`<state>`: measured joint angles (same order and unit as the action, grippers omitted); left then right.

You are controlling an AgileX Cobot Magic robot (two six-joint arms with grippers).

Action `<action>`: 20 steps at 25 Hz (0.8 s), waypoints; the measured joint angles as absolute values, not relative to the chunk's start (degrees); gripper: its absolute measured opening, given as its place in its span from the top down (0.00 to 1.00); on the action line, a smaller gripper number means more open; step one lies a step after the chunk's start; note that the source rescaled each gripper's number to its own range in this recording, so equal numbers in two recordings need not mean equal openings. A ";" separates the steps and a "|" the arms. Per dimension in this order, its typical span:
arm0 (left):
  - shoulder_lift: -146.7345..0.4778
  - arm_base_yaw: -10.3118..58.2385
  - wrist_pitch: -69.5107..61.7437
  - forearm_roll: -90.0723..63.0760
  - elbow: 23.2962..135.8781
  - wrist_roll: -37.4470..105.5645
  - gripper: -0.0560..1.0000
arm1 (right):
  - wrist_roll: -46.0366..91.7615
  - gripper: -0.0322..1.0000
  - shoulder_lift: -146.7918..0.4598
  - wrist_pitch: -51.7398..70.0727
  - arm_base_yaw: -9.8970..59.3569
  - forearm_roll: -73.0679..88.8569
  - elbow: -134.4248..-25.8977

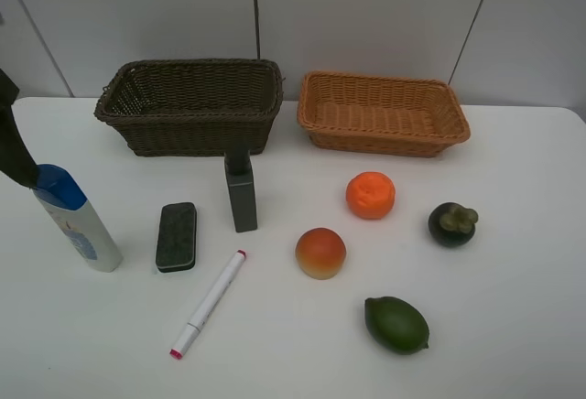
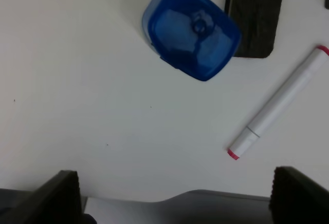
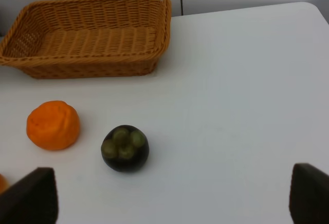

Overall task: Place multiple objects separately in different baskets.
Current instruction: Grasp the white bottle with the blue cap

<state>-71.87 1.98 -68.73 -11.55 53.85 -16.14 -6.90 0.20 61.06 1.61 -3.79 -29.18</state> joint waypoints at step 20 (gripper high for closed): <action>-84.21 1.98 -61.63 -13.20 54.20 -33.14 0.10 | -6.90 0.00 0.20 61.06 1.61 -3.79 -29.18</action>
